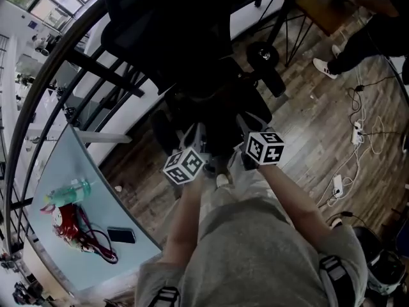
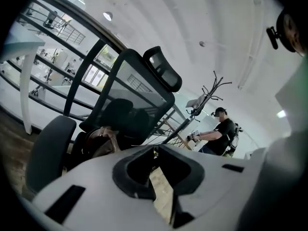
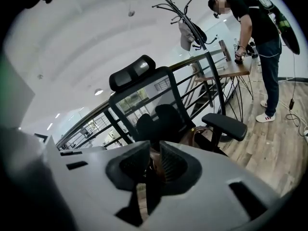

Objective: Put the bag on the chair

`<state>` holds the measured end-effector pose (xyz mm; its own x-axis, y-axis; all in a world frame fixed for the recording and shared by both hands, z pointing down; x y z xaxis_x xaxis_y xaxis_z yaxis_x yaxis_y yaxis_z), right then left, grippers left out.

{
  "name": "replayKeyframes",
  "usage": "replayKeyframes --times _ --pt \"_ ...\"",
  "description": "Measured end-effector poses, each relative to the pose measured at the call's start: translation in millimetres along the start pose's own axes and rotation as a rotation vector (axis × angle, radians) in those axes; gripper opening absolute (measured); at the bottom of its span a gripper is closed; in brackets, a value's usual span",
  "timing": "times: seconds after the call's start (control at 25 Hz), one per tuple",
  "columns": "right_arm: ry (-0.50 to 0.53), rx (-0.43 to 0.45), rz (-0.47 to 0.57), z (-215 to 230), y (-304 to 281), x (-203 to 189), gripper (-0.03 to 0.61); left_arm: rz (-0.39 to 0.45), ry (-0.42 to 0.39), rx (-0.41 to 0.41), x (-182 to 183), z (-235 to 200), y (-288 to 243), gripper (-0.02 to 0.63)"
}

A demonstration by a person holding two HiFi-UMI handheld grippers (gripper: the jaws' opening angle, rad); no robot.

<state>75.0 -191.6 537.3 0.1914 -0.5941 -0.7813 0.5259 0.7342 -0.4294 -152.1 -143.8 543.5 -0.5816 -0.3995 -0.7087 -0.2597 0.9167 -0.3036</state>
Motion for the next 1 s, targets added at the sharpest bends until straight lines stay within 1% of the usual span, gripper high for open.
replayKeyframes --times 0.12,0.28,0.44,0.72,1.0 --pt "0.025 0.005 0.018 -17.4 22.4 1.3 0.040 0.003 -0.020 -0.004 7.2 11.8 20.7 0.024" --pt "0.056 0.024 0.051 -39.3 48.7 2.5 0.024 0.001 -0.023 0.000 15.1 22.6 48.0 0.020" --pt "0.075 0.045 0.084 -57.1 70.6 5.8 0.015 -0.008 -0.045 -0.024 23.0 30.0 71.9 0.017" --pt "0.094 0.093 0.116 -80.4 102.0 12.7 0.008 -0.021 -0.004 -0.066 32.6 34.1 105.3 0.012" --pt "0.080 0.123 0.117 -93.8 123.3 10.5 0.006 -0.026 0.013 -0.131 34.1 45.0 117.6 0.010"
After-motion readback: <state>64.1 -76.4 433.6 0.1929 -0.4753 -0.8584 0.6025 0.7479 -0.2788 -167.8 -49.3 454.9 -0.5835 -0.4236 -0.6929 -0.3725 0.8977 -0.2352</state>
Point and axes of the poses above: the fingertips, and each gripper's own axes: y backward along the fingers, z to its right, x out of its top, the point moved 10 cm from there along y, backward along the fingers, and after that the axes turned 3 degrees about z, right-handed, at the moved point
